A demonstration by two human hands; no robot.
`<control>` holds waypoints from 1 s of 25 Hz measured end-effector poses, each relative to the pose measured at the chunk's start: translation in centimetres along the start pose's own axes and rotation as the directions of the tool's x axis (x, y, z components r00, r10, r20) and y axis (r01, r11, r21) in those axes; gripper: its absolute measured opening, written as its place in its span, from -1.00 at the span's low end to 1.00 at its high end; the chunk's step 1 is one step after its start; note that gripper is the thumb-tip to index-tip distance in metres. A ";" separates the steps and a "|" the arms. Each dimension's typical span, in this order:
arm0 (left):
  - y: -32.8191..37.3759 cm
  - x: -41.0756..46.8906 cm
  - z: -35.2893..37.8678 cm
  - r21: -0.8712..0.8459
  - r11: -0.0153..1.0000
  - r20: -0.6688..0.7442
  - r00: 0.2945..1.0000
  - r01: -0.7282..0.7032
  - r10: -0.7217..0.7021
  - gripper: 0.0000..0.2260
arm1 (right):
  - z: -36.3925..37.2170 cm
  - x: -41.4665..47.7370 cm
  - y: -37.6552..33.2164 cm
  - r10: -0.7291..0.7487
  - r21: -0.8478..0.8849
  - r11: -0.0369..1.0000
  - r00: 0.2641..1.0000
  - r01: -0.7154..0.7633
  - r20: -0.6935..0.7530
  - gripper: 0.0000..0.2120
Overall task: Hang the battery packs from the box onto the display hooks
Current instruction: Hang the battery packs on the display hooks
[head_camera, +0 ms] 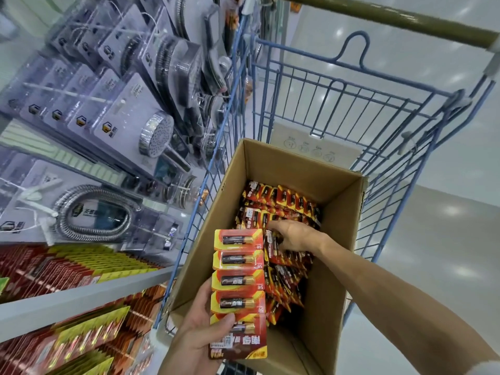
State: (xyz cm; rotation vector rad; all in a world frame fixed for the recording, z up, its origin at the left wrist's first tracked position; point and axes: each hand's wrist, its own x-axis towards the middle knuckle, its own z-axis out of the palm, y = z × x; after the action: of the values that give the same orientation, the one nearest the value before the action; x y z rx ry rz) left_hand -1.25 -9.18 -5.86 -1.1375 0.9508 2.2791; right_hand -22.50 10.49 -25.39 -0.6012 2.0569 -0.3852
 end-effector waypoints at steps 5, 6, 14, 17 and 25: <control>1.0 -0.6 -0.4 -0.050 0.995 0.029 0.996 -0.087 0.088 -0.28 | -1.2 -1.7 -1.0 -0.071 0.250 0.965 0.997 0.074 -0.021 -0.54; 1.3 -1.0 -0.4 -0.045 0.993 0.025 0.993 -0.111 0.112 -0.30 | -1.6 -2.7 -1.2 -0.088 0.323 0.941 0.994 0.105 -0.067 -0.73; 6.9 -5.5 2.0 0.043 0.957 0.003 0.958 -0.288 0.288 -0.73 | -5.7 -17.6 -10.1 0.134 0.917 0.216 0.920 0.336 -0.369 -0.71; 7.2 -8.6 2.6 0.009 0.931 0.043 0.930 -0.365 0.365 -0.71 | -6.2 -22.8 -14.1 0.194 0.895 -0.084 0.889 0.437 -0.416 -0.64; 1.6 -19.4 0.6 0.047 0.745 -0.035 0.744 -0.666 0.668 -0.68 | -2.4 -31.9 -22.3 0.118 0.920 -0.177 0.936 0.349 -0.332 -0.61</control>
State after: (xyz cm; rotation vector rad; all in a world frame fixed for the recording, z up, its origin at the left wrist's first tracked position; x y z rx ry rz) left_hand 8.64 -11.06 10.84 -0.9290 1.6227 2.7669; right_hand -4.29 9.71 9.05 0.3847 1.1761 -2.1306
